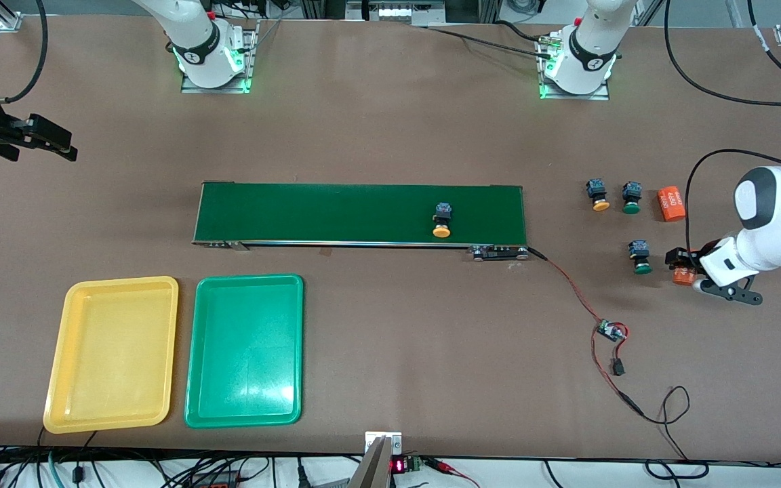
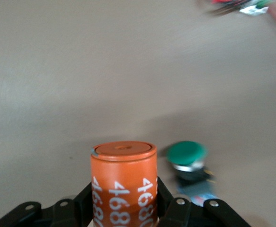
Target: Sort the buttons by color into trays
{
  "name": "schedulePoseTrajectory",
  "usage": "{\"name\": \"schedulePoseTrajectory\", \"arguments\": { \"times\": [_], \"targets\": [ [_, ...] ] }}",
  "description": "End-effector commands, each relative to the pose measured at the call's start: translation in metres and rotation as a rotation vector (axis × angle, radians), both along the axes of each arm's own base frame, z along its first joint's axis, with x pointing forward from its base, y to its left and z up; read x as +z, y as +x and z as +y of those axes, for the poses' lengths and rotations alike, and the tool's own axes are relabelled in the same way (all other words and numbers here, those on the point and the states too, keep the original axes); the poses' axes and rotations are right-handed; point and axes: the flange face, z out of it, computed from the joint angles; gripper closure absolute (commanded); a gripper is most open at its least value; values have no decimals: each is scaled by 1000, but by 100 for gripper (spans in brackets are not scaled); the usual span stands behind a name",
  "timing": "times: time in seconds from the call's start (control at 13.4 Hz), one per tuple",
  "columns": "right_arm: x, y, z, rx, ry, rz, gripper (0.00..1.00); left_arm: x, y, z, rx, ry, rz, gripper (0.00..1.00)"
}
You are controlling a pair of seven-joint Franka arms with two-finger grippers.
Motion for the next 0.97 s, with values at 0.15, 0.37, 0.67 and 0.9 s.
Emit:
{"name": "schedulePoseTrajectory", "arguments": {
  "times": [0.15,0.37,0.67,0.9],
  "targets": [
    [5,0,0,14,-13,3,0,62,15,-109,-313,-69,26,73],
    [5,0,1,16,-14,4,0,56,12,-183,-505,-154,28,74],
    [5,0,1,16,-13,1,0,53,-18,-312,-809,-198,77,78],
    [6,0,0,12,-12,0,0,50,-42,-385,-979,-203,86,77]
  ]
}}
